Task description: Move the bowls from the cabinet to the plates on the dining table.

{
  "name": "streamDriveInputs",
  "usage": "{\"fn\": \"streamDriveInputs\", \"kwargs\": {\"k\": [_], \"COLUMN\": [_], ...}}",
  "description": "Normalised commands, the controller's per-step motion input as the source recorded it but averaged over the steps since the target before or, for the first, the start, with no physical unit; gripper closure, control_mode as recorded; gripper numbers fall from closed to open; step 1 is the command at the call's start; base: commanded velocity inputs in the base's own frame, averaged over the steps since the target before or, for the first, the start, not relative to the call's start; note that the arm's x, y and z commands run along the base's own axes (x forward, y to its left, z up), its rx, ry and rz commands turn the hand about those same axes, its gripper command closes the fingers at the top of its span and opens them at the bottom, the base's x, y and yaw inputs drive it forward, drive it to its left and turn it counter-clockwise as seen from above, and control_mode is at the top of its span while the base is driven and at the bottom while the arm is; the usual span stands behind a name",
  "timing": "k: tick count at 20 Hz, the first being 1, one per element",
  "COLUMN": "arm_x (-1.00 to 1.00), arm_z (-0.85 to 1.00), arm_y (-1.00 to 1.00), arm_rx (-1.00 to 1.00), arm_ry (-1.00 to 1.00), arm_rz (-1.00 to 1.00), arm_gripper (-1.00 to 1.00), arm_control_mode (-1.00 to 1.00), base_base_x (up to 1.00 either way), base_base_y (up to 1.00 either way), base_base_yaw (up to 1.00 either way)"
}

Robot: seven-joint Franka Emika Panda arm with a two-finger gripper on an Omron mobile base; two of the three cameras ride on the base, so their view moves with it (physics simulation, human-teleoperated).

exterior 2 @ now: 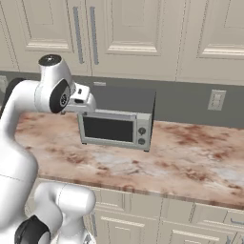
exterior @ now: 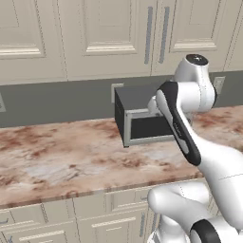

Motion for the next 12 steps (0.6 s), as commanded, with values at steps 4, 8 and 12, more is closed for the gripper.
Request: {"fn": "streamDriveInputs", "kwargs": {"k": [4,8,12], "arm_x": [-0.27,-0.2,-0.21], "arm_z": [0.02,0.04,0.08], "arm_y": [0.0,0.01,0.08], "arm_rx": [0.0,0.0,0.0], "arm_ry": [-0.16,-0.13,-0.16], "arm_rz": [0.01,0.0,0.0], "arm_gripper": [-1.0,-1.0,-1.0], "arm_control_mode": [-1.0,-1.0,-1.0], "base_base_x": [0.0,0.0,0.0], "base_base_y": [0.0,0.0,0.0], "base_base_yaw": [0.0,0.0,0.0]}}
